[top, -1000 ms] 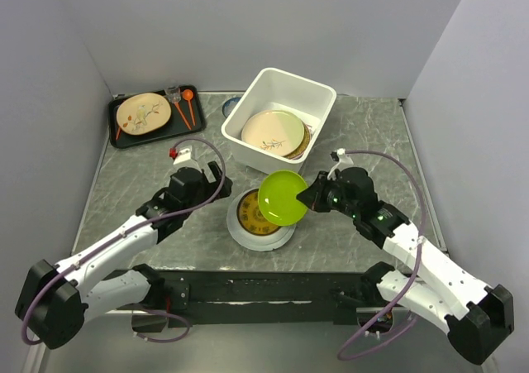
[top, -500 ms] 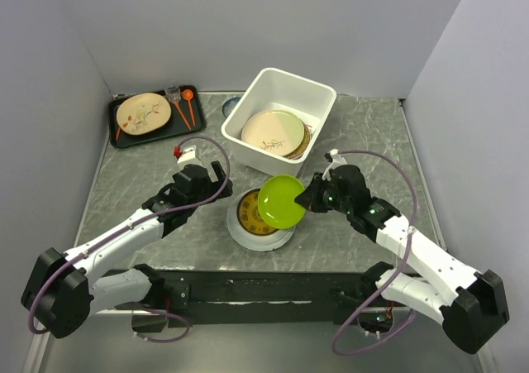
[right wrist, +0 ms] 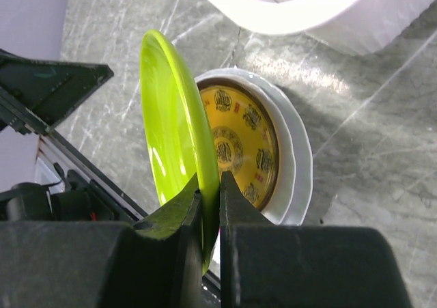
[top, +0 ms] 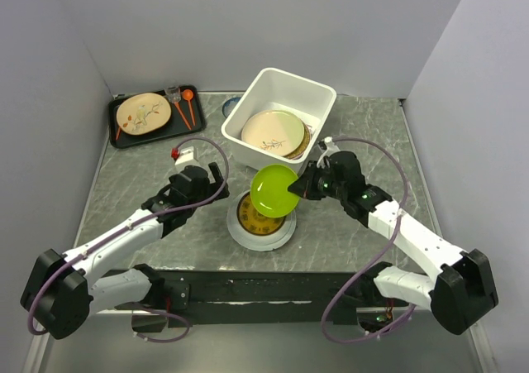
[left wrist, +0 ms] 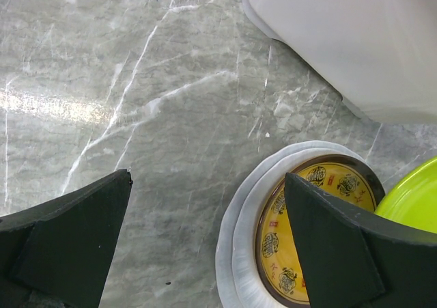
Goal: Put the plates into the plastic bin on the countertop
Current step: Place the plate in the plastic bin.
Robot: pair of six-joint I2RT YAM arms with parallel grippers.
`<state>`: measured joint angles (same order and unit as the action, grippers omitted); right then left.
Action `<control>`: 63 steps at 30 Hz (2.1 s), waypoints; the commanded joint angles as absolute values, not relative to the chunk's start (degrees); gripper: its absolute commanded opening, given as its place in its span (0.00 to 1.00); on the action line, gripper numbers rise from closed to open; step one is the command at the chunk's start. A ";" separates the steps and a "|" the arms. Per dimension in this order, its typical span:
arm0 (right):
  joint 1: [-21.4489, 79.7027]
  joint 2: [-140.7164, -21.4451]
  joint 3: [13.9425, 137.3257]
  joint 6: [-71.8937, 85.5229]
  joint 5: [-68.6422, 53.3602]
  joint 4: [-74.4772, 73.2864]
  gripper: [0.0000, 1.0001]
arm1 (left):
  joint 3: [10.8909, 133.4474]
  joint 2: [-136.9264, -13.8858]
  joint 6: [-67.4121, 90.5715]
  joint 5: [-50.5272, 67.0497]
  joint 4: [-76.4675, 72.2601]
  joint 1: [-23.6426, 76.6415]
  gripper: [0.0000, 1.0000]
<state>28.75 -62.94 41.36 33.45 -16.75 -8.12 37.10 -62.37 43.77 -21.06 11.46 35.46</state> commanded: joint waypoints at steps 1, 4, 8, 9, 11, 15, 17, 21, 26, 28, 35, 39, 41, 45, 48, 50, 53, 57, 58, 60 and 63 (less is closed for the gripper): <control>27.43 -62.93 45.70 33.75 -18.90 -3.07 0.00 | 39.02 -62.58 43.16 -21.01 9.41 35.60 0.99; 26.37 -63.11 47.37 33.75 -19.42 -2.99 0.00 | 39.11 -64.07 42.98 -19.95 8.00 35.60 0.99; 23.91 -63.81 49.74 34.54 -21.61 -1.85 0.00 | 39.37 -66.44 42.63 -18.03 6.34 35.60 0.99; 23.38 -64.07 50.18 34.80 -21.80 -1.32 0.00 | 39.38 -66.79 42.54 -17.76 6.15 35.60 0.99; 22.07 -65.12 51.58 35.42 -22.93 -0.62 0.00 | 39.38 -67.67 42.63 -17.14 5.71 35.60 0.99; 20.39 -68.11 54.49 35.77 -24.43 -0.26 0.00 | 39.02 -68.20 42.71 -16.70 4.92 35.60 0.99; 19.87 -69.95 56.33 35.68 -24.78 -0.18 0.00 | 38.94 -68.12 42.37 -16.61 5.01 35.60 0.99; 19.07 -73.03 58.62 35.60 -25.14 -0.26 0.00 | 39.55 -68.20 41.40 -18.36 6.41 35.60 0.99; 18.02 -78.21 62.13 36.82 -27.15 2.63 0.00 | 39.73 -67.06 41.22 -18.98 7.47 35.60 0.99; 17.58 -80.06 64.24 37.53 -28.65 2.90 0.00 | 39.46 -66.62 41.57 -19.33 7.91 35.60 0.99; 15.56 -85.69 68.99 39.11 -30.59 4.22 0.00 | 38.85 -65.83 42.19 -18.72 8.53 35.60 0.99; 14.42 -87.45 71.01 39.99 -31.11 5.01 0.00 | 38.15 -65.22 42.45 -17.93 8.35 35.60 0.99; 13.98 -88.67 71.98 40.17 -31.55 4.92 0.00 | 37.97 -64.87 42.54 -17.93 8.17 35.51 0.99; 13.62 -90.61 75.04 39.73 -29.37 2.56 0.00 | 38.23 -64.78 42.19 -17.67 8.17 35.59 0.99; 13.54 -91.67 76.11 39.90 -27.95 1.50 0.00 | 38.58 -65.04 42.01 -17.40 8.44 35.59 0.99; 13.45 -92.55 76.73 39.90 -28.12 1.23 0.00 | 38.50 -65.21 41.84 -17.14 8.18 35.60 0.99; 13.36 -93.16 77.25 40.34 -27.69 1.58 0.00 | 38.15 -65.56 41.75 -16.79 7.82 35.59 0.99; 13.36 -94.13 77.61 40.69 -27.68 2.02 0.00 | 38.06 -66.53 41.14 -15.56 7.03 35.60 0.99; 13.27 -94.13 77.43 40.69 -27.25 2.28 0.00 | 38.06 -66.79 40.96 -15.30 6.86 35.51 0.99; 13.27 -94.39 77.61 40.69 -26.63 2.20 0.00 | 38.14 -67.41 40.87 -15.21 7.03 35.60 0.99; 13.01 -95.88 78.92 40.43 -25.93 1.41 0.00 | 37.97 -67.50 40.96 -14.77 6.94 35.51 0.99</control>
<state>13.72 -94.67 74.41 40.05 -27.24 -0.54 37.41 -67.26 42.17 -16.10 8.38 35.46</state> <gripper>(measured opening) 0.133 0.993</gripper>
